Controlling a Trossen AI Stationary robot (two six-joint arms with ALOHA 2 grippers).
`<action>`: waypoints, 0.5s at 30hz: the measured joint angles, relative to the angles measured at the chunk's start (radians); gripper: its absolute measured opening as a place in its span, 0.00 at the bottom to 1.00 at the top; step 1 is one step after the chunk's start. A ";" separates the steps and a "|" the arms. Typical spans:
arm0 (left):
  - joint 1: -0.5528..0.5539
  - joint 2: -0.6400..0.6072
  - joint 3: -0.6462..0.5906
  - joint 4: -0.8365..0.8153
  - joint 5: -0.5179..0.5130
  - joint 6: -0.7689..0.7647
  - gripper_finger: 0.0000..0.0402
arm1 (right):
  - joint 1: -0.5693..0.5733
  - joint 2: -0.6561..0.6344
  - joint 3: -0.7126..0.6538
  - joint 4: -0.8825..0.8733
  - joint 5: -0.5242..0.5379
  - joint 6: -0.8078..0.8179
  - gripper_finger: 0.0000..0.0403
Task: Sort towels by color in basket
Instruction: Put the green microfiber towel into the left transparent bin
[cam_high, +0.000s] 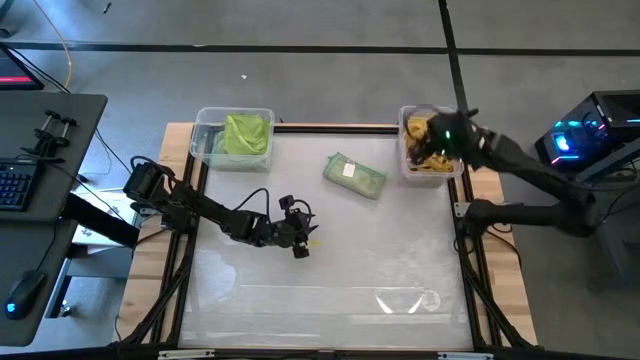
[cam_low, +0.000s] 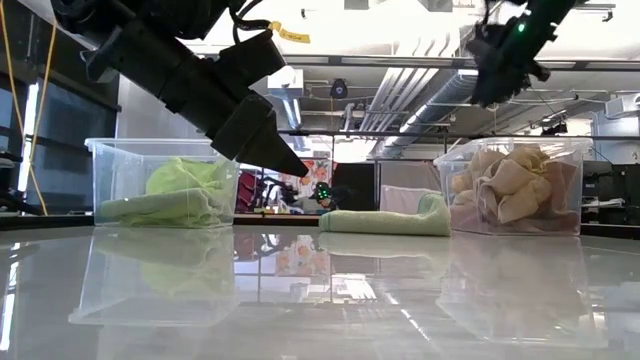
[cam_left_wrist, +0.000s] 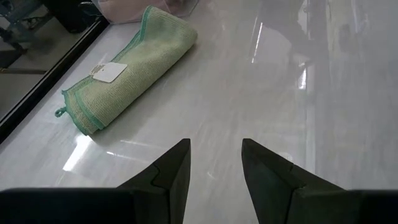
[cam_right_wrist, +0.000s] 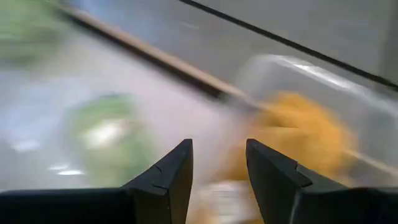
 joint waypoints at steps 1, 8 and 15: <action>0.000 0.000 0.000 0.000 0.000 0.000 0.33 | 0.054 -0.022 -0.032 0.048 -0.025 0.019 0.36; 0.009 0.000 0.000 0.005 0.000 0.009 0.33 | 0.481 -0.010 -0.329 0.618 -0.062 0.060 0.36; 0.009 -0.006 0.000 -0.005 -0.020 0.072 0.33 | 0.625 0.247 -0.414 0.900 0.049 0.049 0.36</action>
